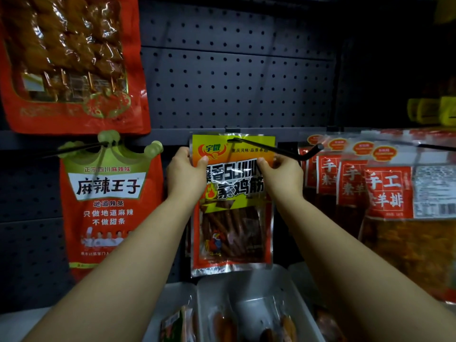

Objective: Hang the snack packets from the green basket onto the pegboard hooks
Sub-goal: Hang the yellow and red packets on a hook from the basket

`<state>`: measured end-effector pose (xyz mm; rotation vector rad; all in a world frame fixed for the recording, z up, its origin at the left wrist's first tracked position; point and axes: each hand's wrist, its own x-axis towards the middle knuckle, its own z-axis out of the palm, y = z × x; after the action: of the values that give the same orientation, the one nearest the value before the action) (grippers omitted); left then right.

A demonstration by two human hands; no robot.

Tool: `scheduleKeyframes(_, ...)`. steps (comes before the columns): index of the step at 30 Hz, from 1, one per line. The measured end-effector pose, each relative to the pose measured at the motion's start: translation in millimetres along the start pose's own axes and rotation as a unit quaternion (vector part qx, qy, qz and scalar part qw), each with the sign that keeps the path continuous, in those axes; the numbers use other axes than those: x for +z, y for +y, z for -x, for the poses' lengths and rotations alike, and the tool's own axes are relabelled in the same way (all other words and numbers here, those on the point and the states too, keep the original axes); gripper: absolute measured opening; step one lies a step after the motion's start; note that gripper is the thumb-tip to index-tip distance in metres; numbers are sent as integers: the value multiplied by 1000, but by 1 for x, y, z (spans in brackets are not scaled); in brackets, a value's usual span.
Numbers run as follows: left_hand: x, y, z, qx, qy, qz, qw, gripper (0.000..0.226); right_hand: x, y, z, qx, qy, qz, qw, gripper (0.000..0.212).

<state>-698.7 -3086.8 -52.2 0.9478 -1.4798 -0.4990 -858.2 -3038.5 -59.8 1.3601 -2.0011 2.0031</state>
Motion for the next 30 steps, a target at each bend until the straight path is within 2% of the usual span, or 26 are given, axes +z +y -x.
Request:
scheduleKeyframes(3,-3,-3,12,6,6,11,1000,20,-3,4,9,-9,-19,-6,1000,26)
scheduleKeyframes(7,-10,-14,41,41,-10,-22,999,47,-13,19,30,-26,-56,13,998,48)
scheduleKeyframes(10,-19,-20,74,49,-14,-55,997,64,-25,36,53,-6,-76,31,997,57)
scheduleKeyframes(12,-25,-21,102,84,-4,-81,993,60,-37,47,71,6,-90,32,995,55)
scheduleKeyframes(14,-28,-17,133,104,-19,-77,991,44,-55,55,94,13,-111,16,994,44)
scheduleKeyframes(16,-27,-9,170,77,-66,-37,994,27,-81,62,120,14,-138,-16,990,30)
scheduleKeyframes(19,-11,8,235,0,-163,55,985,21,-137,78,163,12,-177,-63,982,13)
scheduleKeyframes(24,36,26,351,-95,-270,138,948,29,-256,130,230,71,-196,-45,977,13)
scheduleKeyframes(26,60,28,400,-136,-305,152,930,31,-307,160,252,124,-189,-18,974,10)
scheduleKeyframes(30,106,18,499,-221,-397,125,882,29,-399,236,300,244,-182,65,950,17)
